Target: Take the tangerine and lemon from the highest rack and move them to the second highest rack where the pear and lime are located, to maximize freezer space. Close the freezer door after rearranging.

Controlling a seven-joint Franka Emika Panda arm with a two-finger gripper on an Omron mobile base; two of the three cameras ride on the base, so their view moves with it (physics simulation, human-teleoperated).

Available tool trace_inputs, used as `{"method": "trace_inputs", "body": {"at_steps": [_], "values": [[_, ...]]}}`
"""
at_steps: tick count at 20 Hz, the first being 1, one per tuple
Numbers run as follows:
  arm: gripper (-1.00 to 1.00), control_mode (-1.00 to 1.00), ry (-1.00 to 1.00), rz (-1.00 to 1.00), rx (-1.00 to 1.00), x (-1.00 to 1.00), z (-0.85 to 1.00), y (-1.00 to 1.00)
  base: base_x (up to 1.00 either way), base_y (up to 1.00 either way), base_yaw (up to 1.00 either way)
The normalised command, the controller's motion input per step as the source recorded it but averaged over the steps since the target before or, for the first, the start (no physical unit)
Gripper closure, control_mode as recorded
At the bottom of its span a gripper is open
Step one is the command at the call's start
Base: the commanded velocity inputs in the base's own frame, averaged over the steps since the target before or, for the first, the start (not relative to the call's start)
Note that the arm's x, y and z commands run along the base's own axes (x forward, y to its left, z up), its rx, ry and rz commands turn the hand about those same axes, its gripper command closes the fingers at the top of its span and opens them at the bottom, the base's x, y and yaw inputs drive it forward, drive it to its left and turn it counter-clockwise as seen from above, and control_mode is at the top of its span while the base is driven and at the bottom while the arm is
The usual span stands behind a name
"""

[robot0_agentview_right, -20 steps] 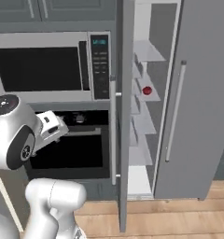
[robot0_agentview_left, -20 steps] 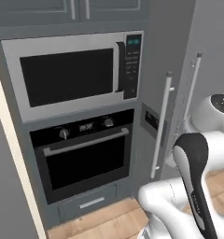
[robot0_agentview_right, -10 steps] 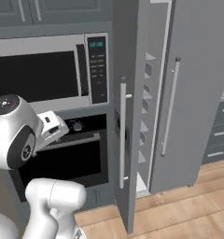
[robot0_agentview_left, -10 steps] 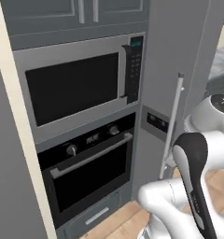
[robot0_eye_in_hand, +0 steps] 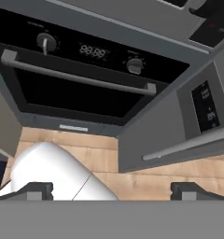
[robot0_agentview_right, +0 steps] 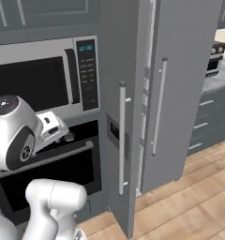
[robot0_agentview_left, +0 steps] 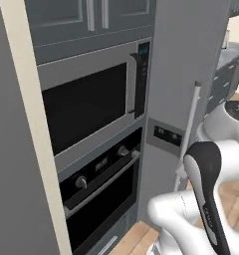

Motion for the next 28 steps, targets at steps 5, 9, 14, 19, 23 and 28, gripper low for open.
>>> {"method": "trace_inputs", "body": {"at_steps": [5, 9, 14, 19, 23, 28], "values": [[-1.00, 1.00, 0.00, 0.00, 0.00, 0.00, 0.00, 0.00, 0.41, 0.20, -0.27], [-1.00, 1.00, 0.00, 0.00, 0.00, 0.00, 0.00, 0.00, 0.46, 0.08, -0.26], [-1.00, 1.00, 0.00, 0.00, 0.00, 0.00, 0.00, 0.00, 0.50, 0.08, -0.24], [-1.00, -1.00, -0.05, -0.11, 0.06, 0.20, 0.08, -0.01, 0.10, 0.01, -0.04], [-1.00, -1.00, -0.11, -0.09, 0.09, 0.59, 0.05, -0.10, 0.00, 0.00, 0.00], [-1.00, -1.00, -0.26, 0.00, 0.15, 0.59, 0.00, -0.29, 0.00, 0.00, 0.00]]}}
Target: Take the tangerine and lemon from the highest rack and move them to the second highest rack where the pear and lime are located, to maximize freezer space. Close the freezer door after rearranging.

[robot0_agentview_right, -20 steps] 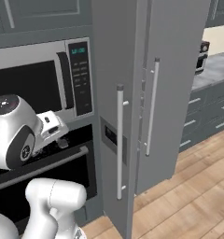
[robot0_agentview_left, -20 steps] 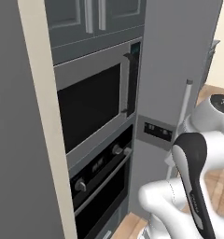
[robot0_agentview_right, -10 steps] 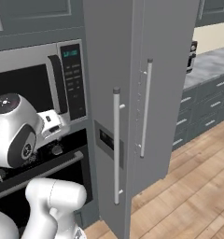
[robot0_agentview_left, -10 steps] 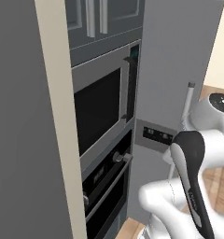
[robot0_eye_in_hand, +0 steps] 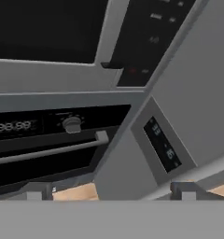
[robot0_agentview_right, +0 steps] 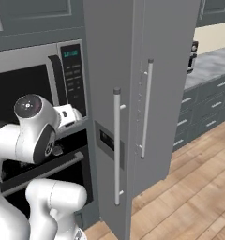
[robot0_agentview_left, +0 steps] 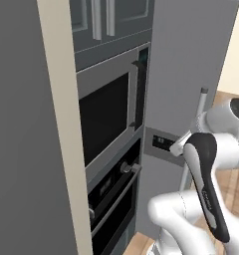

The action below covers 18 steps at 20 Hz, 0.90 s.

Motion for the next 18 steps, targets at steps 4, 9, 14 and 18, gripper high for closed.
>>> {"method": "trace_inputs", "body": {"at_steps": [4, 9, 14, 18], "values": [[-1.00, -1.00, -0.05, -0.22, 0.05, 0.53, 0.00, -0.20, 0.00, 0.00, 0.00], [-1.00, -1.00, 0.00, -0.40, 0.02, 0.60, 0.00, -0.13, 0.00, 0.00, 0.00], [-1.00, -1.00, -0.05, -0.13, 0.17, 0.67, 0.00, -0.31, 0.00, 0.00, 0.00], [-1.00, -1.00, -0.05, -0.03, 0.19, 0.66, 0.00, -0.29, 0.00, 0.00, 0.00]]}}
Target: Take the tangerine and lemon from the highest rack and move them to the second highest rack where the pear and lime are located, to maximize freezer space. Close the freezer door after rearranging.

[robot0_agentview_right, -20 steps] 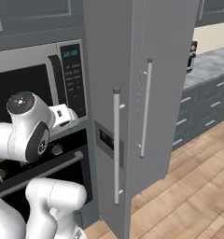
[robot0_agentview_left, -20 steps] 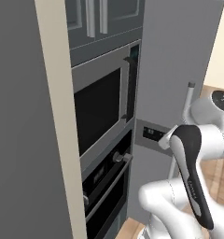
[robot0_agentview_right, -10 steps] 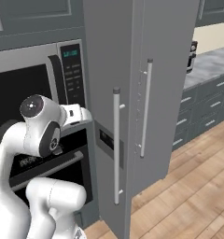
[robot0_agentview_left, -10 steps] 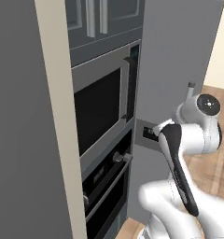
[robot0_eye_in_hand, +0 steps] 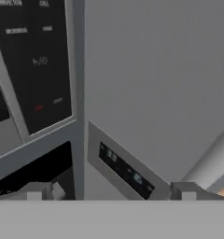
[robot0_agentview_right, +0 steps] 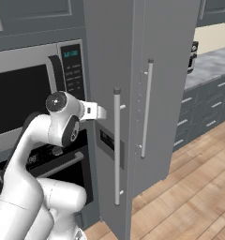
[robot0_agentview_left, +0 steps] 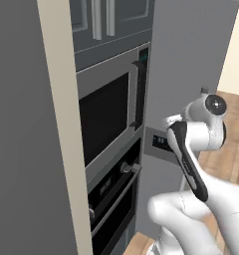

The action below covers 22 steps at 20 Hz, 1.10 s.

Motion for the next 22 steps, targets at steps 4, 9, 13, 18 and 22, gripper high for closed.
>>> {"method": "trace_inputs", "body": {"at_steps": [4, 9, 13, 18, 22], "values": [[-1.00, -1.00, 0.00, -0.07, 0.15, 0.66, -0.04, -0.17, 0.00, 0.00, 0.00], [-1.00, -1.00, 0.00, -0.09, 0.08, 0.71, -0.11, -0.25, 0.00, 0.00, 0.00], [-1.00, -1.00, -0.01, -0.12, 0.04, 0.63, -0.12, -0.29, 0.00, 0.00, 0.00], [-1.00, -1.00, 0.00, -0.05, 0.11, 0.65, -0.08, -0.25, 0.00, 0.00, 0.00], [-1.00, -1.00, 0.00, 0.07, 0.37, 0.78, 0.00, -0.17, 0.00, 0.00, 0.00]]}}
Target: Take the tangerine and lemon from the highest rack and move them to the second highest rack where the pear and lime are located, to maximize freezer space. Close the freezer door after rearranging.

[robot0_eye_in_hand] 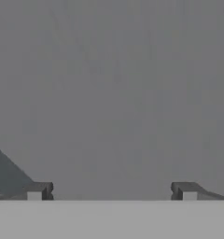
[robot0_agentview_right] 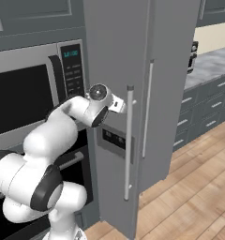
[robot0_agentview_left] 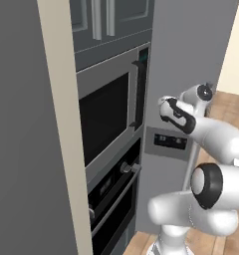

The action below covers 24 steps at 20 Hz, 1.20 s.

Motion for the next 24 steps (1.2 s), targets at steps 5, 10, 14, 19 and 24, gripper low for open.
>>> {"method": "trace_inputs", "body": {"at_steps": [5, 10, 14, 19, 24], "values": [[-1.00, -1.00, 0.00, 0.05, 0.30, 0.85, -0.07, -0.17, 0.00, 0.00, 0.00], [-1.00, -1.00, 0.00, 0.00, 0.17, 0.78, -0.07, -0.10, 0.00, 0.00, 0.00], [-1.00, -1.00, 0.00, 0.04, 0.24, 0.64, -0.03, 0.01, 0.00, 0.00, 0.00], [-1.00, -1.00, 0.05, 0.19, 0.14, 0.24, -0.05, 0.26, 0.00, 0.00, 0.00], [-1.00, -1.00, 0.01, 0.27, 0.00, -0.01, -0.02, 0.41, 0.00, 0.00, 0.00]]}}
